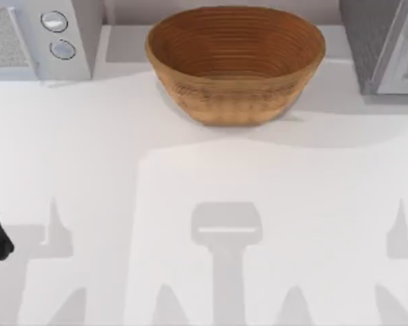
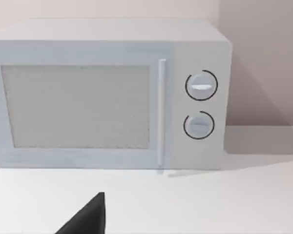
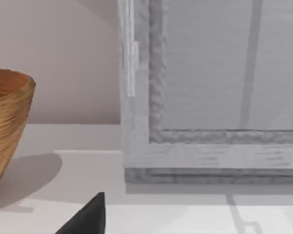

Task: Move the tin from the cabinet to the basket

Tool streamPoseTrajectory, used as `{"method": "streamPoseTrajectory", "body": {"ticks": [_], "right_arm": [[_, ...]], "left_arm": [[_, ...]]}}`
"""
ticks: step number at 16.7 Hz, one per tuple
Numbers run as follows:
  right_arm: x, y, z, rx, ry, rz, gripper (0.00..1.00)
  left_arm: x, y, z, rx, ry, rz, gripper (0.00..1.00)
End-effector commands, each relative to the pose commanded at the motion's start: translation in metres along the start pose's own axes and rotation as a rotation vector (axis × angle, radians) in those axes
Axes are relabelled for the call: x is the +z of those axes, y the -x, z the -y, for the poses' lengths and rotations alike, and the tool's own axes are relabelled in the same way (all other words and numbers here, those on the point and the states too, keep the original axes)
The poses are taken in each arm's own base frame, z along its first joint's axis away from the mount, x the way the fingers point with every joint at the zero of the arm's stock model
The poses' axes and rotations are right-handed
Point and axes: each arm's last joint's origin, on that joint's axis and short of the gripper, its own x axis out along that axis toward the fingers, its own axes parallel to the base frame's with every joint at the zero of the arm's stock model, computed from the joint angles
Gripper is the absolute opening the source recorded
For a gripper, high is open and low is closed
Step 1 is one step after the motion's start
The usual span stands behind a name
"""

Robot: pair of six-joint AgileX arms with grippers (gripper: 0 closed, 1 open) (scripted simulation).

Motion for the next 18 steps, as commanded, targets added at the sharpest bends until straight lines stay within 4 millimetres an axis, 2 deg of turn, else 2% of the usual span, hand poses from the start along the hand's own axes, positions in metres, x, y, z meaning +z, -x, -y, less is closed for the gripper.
{"method": "streamPoseTrajectory", "body": {"ticks": [2, 4, 7, 9, 12, 15, 18], "right_arm": [[0.000, 0.000, 0.000, 0.000, 0.000, 0.000, 1.00], [0.008, 0.000, -0.001, 0.003, 0.000, 0.000, 1.00], [0.041, 0.000, -0.002, 0.008, 0.001, -0.003, 1.00], [0.074, -0.003, -0.004, 0.009, 0.002, -0.006, 1.00], [0.134, -0.014, -0.007, 0.007, 0.004, -0.012, 1.00], [0.198, -0.037, -0.012, 0.002, 0.006, -0.017, 1.00], [0.256, -0.067, -0.020, -0.002, 0.006, -0.017, 1.00]], "left_arm": [[0.000, 0.000, 0.000, 0.000, 0.000, 0.000, 1.00], [0.000, 0.000, 0.000, 0.000, 0.000, 0.000, 1.00], [0.000, 0.000, 0.000, 0.000, 0.000, 0.000, 1.00], [0.000, 0.000, 0.000, 0.000, 0.000, 0.000, 1.00], [0.000, 0.000, 0.000, 0.000, 0.000, 0.000, 1.00], [0.000, 0.000, 0.000, 0.000, 0.000, 0.000, 1.00], [0.000, 0.000, 0.000, 0.000, 0.000, 0.000, 1.00]]}}
